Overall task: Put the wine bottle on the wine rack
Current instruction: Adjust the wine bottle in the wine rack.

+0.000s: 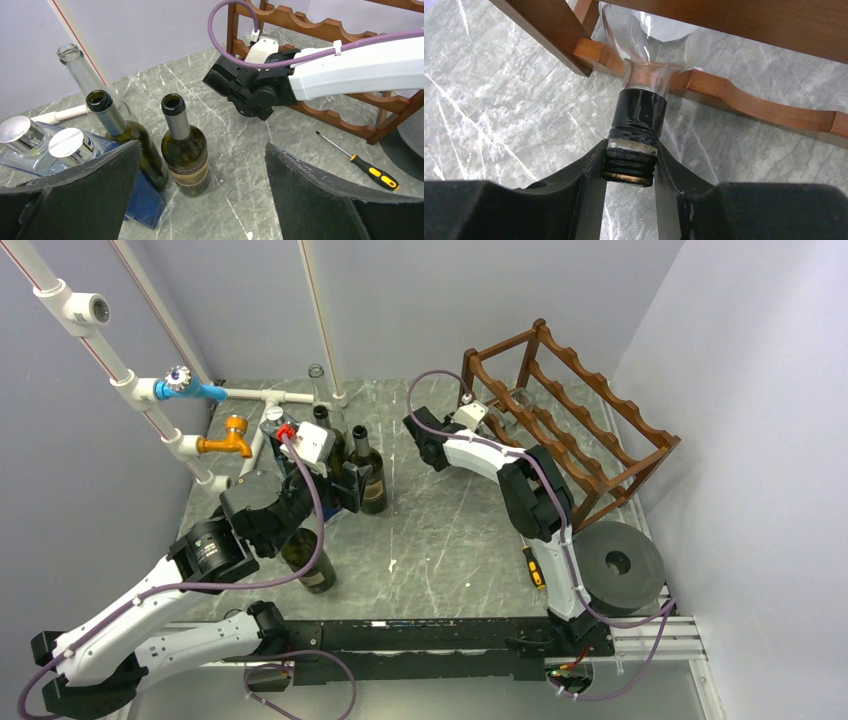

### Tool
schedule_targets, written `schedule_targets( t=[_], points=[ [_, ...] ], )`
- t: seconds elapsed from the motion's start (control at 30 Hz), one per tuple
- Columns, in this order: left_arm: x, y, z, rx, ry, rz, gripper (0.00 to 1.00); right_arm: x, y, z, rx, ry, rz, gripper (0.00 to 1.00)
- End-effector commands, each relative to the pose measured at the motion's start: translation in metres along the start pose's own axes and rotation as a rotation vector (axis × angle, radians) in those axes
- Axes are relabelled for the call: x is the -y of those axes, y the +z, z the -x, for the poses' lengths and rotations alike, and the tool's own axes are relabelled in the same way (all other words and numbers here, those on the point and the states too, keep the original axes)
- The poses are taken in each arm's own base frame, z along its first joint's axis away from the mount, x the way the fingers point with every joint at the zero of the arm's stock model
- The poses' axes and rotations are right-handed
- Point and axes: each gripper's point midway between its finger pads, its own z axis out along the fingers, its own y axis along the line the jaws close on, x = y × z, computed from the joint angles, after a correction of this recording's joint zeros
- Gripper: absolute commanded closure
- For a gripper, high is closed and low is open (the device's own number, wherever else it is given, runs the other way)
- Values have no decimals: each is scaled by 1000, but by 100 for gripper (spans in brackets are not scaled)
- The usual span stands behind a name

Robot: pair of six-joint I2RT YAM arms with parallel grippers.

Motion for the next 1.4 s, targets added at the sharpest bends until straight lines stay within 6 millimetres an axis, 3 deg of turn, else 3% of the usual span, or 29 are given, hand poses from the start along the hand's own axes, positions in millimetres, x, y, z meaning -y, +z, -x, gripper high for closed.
schedule_targets(
  t=[0.0,0.1,0.2,0.3,0.47,0.7,0.97,1.13,1.2,1.37],
  points=[
    [0,-5,18,46,-24,-12,1,15,3,-15,-54,-201,-37,70],
    [2,-6,19,45,-26,-21,1,14,-5,10,-3,-240,-38,42],
    [2,-6,19,43,-27,-22,1,12,-10,24,20,-271,-27,29],
    [2,-6,18,43,-28,-23,1,6,-12,33,38,-310,-11,21],
    [2,-6,19,45,-32,-24,1,-9,-10,42,68,-391,16,21],
    [2,-7,19,46,-31,-22,1,-17,-6,50,96,-423,-22,30],
    [3,-6,19,42,-30,-27,1,-10,-4,46,92,-470,-65,32],
    [3,-6,19,42,-30,-29,1,-8,-4,44,82,-487,-75,44],
    [4,-6,18,41,-31,-29,1,-8,-3,43,81,-493,-75,52],
    [4,-5,18,36,-29,-30,1,-8,-1,27,30,-498,-71,86]
  ],
)
